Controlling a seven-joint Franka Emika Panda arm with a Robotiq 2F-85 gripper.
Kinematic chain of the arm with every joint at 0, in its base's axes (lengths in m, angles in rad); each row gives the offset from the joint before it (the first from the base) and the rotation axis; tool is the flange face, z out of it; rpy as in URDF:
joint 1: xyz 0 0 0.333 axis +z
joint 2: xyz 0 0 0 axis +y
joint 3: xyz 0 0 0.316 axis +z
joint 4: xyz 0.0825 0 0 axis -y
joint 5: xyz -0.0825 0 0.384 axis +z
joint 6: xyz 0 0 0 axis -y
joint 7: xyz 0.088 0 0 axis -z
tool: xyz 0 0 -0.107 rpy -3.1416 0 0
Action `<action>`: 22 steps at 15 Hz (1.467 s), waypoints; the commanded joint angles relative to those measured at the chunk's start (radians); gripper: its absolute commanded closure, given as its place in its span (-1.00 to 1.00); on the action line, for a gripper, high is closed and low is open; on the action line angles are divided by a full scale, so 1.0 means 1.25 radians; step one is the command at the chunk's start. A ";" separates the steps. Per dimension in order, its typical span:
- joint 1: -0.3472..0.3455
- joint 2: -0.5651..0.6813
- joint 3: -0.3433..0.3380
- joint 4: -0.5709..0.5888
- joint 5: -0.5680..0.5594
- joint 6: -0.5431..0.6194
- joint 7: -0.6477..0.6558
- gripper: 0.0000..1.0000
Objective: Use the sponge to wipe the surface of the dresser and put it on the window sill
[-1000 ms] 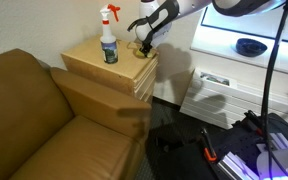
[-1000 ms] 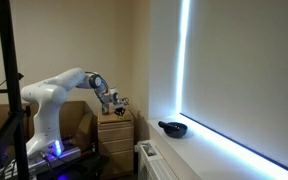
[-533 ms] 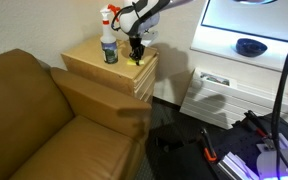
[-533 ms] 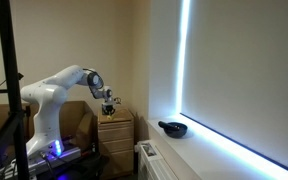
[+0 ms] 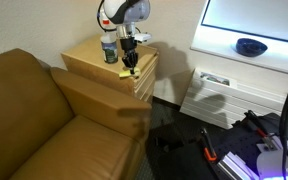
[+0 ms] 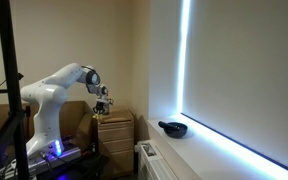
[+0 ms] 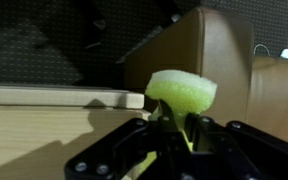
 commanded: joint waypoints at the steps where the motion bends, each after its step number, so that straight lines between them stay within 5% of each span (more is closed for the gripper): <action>1: -0.001 0.025 -0.030 0.036 -0.005 0.020 -0.004 0.92; 14: -0.037 0.225 -0.156 0.279 -0.030 0.278 0.098 0.92; 22: -0.003 0.304 -0.296 0.348 -0.156 0.471 0.223 0.92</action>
